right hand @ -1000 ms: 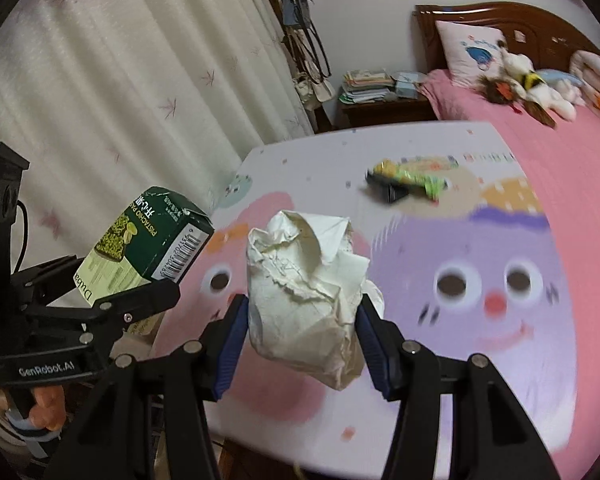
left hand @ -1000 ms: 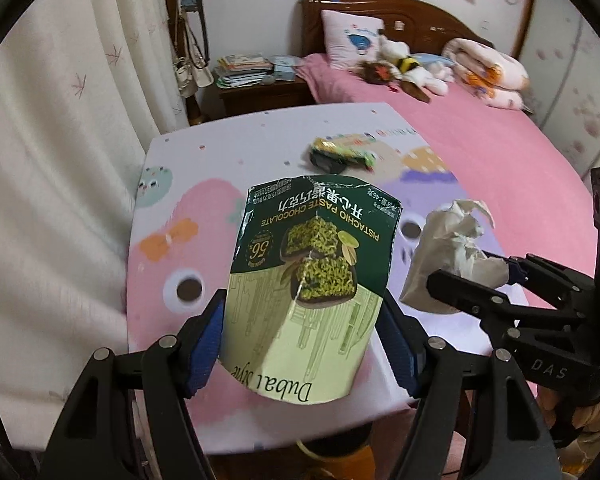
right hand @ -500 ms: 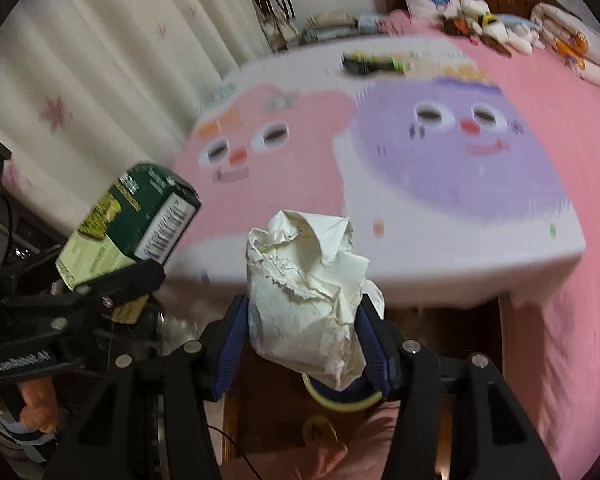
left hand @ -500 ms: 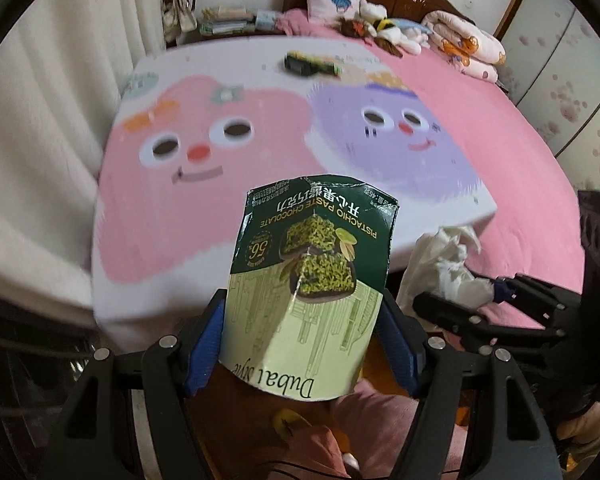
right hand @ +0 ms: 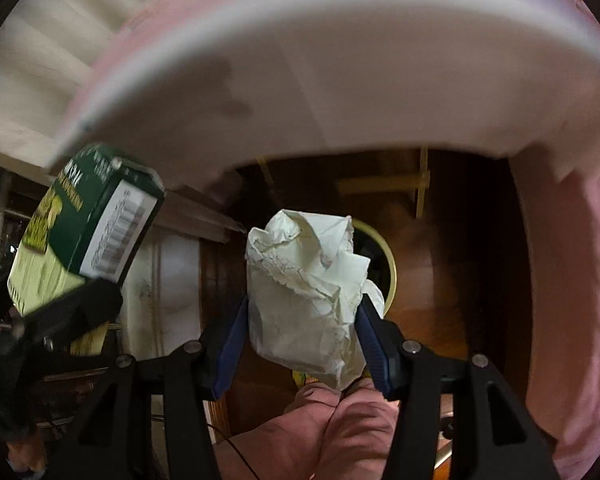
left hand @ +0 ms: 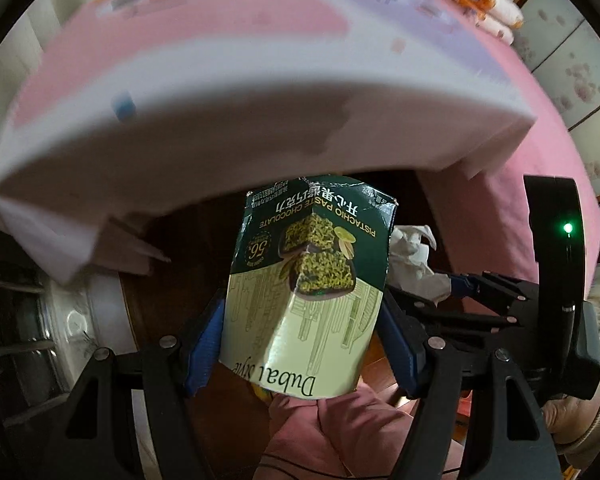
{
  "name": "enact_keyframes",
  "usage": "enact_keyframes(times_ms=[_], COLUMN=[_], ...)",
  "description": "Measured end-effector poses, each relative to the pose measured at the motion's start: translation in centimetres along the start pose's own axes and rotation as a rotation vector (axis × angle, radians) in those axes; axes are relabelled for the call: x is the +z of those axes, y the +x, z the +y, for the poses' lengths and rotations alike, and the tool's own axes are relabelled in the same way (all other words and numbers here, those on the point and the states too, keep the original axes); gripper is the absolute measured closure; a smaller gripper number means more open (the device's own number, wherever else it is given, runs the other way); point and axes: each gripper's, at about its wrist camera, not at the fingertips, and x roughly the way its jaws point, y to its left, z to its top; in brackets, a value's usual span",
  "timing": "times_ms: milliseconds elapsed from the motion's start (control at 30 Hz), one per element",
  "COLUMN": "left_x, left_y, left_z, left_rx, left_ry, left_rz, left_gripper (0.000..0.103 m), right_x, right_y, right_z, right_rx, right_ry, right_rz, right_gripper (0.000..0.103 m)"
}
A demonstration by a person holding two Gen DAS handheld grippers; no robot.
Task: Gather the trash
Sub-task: 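Carry the chocolate box and tissue down over the blue bin, then open both tools to drop the box and tissue into the bin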
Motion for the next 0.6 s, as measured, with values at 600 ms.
enact_keyframes(times_ms=[600], left_x=[-0.6], left_y=[17.4], left_z=[1.8], left_rx=[0.051], left_ry=[-0.016], left_rz=[0.127], left_gripper=[0.03], right_x=[0.0], right_y=[14.3], right_z=[-5.3], right_rx=[-0.028], right_ry=[0.042], right_rz=[0.081], right_gripper=[0.048])
